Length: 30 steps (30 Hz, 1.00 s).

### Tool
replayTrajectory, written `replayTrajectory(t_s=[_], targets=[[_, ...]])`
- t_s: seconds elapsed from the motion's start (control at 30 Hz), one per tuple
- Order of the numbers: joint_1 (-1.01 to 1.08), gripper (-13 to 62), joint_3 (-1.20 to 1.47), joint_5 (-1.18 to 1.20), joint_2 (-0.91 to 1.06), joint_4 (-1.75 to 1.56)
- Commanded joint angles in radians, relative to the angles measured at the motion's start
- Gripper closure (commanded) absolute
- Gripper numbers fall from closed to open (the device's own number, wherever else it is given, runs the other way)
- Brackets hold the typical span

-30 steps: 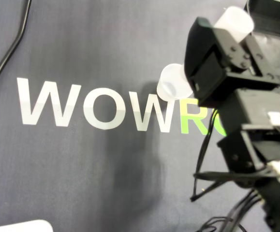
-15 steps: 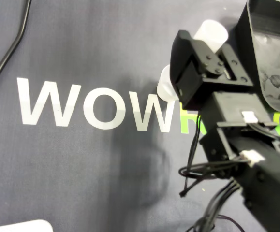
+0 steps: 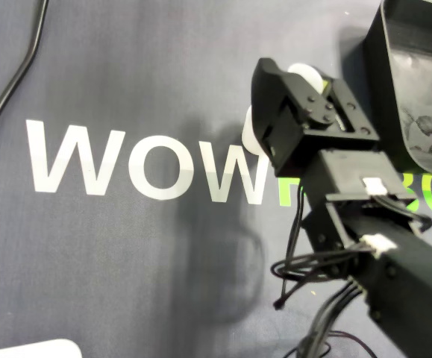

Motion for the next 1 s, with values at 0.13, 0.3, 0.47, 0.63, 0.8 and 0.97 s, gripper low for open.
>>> replayTrajectory(t_s=[0.13,0.3,0.47,0.63,0.8,0.97], targets=[[0.002,24.9,-0.011,0.002,0.057,-0.160],[0.008,24.9,-0.044,0.037,0.140,-0.160],[0.009,24.9,-0.046,0.046,0.267,-0.132],[0.011,25.0,-0.026,0.078,0.445,0.008],[0.009,25.0,-0.020,0.222,0.655,0.221],[0.040,24.9,-0.023,0.635,0.792,0.471]])
